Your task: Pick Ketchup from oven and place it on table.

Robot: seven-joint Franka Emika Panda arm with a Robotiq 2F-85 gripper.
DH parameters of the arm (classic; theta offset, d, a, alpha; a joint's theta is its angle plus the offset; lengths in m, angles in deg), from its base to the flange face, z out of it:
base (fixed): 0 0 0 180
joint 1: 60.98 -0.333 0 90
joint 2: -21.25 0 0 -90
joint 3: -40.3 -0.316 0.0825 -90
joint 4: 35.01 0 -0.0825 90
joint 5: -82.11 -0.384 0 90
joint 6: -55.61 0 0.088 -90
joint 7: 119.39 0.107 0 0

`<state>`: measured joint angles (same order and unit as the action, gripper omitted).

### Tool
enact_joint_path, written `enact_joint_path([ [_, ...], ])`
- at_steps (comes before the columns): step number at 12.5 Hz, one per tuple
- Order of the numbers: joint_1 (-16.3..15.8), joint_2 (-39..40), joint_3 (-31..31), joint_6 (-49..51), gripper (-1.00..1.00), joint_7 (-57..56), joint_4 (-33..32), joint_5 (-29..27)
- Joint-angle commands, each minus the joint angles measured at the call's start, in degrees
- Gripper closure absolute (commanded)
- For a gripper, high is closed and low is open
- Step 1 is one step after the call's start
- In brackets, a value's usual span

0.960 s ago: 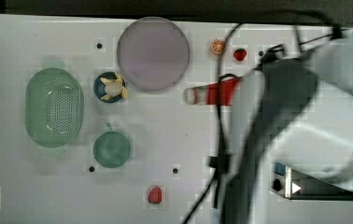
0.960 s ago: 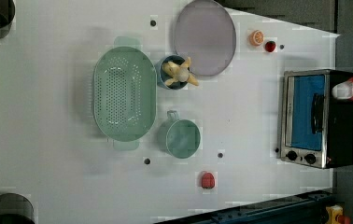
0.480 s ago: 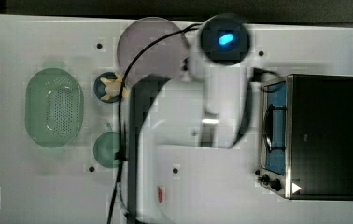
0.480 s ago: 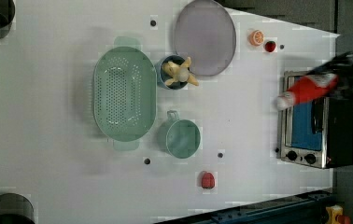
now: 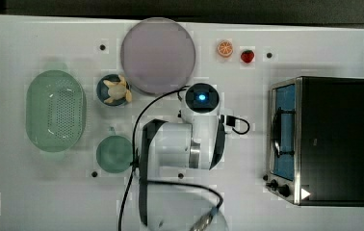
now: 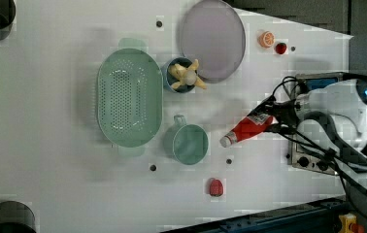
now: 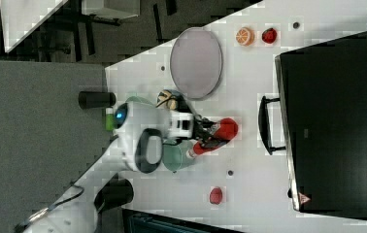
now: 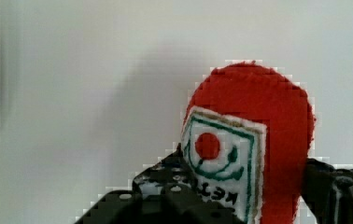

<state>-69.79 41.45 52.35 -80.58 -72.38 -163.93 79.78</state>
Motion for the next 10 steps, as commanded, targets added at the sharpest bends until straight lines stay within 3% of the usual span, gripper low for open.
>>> enact_joint_path([
  [1,1.62,0.43,-2.34,-6.18,-0.26,-0.86,1.50,-1.93],
  [2,1.62,1.32,-2.61,-8.01,-0.27,-0.86,1.49,-1.99],
  [5,1.56,1.89,-2.79,-10.86,-1.00,-0.84,0.39,-2.00],
  [7,1.59,0.16,-2.62,-11.47,-1.00,-0.83,0.96,-2.00],
  [10,1.57,-10.48,-2.66,-10.87,-1.00,1.28,4.41,-2.00],
])
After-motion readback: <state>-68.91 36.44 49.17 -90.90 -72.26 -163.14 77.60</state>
